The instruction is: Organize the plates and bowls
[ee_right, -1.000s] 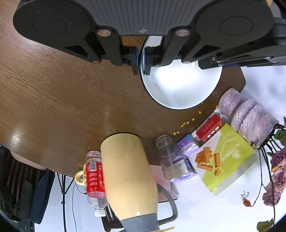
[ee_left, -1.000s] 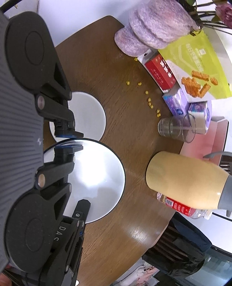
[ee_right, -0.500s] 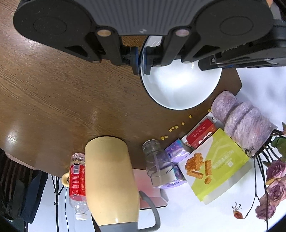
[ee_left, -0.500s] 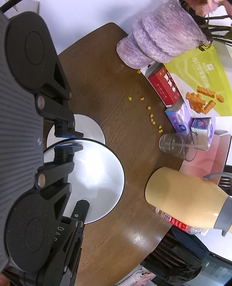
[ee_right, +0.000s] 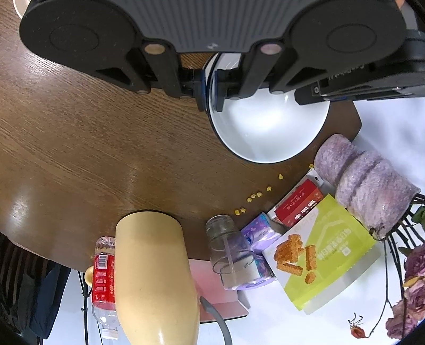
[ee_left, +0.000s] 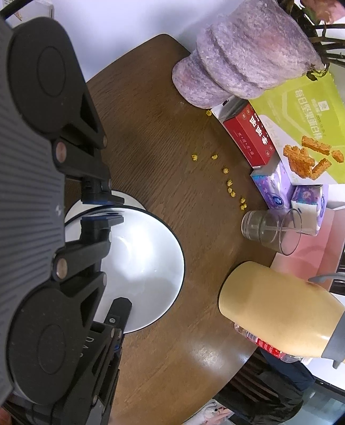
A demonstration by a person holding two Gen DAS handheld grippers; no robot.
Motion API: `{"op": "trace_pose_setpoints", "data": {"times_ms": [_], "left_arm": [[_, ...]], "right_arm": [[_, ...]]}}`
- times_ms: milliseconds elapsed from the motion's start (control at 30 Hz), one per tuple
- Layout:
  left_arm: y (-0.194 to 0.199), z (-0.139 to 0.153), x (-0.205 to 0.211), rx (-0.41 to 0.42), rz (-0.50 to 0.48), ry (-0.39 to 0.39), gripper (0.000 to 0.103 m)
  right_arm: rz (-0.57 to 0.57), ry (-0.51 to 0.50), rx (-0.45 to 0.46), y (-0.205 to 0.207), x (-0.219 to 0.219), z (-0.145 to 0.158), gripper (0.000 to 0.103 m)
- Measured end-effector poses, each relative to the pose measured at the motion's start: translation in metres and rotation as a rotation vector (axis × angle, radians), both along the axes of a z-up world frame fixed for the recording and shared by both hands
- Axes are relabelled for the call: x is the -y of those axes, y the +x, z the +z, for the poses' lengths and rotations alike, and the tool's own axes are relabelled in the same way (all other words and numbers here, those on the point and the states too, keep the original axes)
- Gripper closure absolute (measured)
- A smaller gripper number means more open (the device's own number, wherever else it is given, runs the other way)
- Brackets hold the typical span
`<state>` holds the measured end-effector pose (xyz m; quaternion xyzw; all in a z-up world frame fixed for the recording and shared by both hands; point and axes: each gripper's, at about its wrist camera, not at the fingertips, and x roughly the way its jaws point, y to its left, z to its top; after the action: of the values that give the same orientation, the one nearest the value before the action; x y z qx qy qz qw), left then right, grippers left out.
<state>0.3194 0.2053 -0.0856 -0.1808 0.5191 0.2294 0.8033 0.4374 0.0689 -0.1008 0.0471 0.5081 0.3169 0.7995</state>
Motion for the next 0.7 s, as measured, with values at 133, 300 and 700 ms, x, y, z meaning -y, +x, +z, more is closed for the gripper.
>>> {"op": "trace_pose_setpoints", "data": {"times_ms": [133, 300, 700], "left_arm": [[0.003, -0.005, -0.004, -0.007, -0.007, -0.008, 0.095], [0.006, -0.011, -0.01, -0.014, -0.013, -0.013, 0.095], [0.011, -0.028, -0.02, -0.03, -0.043, -0.035, 0.095]], "right_arm": [[-0.007, -0.007, -0.006, 0.001, -0.006, -0.004, 0.097], [-0.013, -0.012, -0.011, 0.0, -0.012, -0.01, 0.097], [-0.038, -0.042, -0.014, -0.001, -0.021, -0.021, 0.097]]}}
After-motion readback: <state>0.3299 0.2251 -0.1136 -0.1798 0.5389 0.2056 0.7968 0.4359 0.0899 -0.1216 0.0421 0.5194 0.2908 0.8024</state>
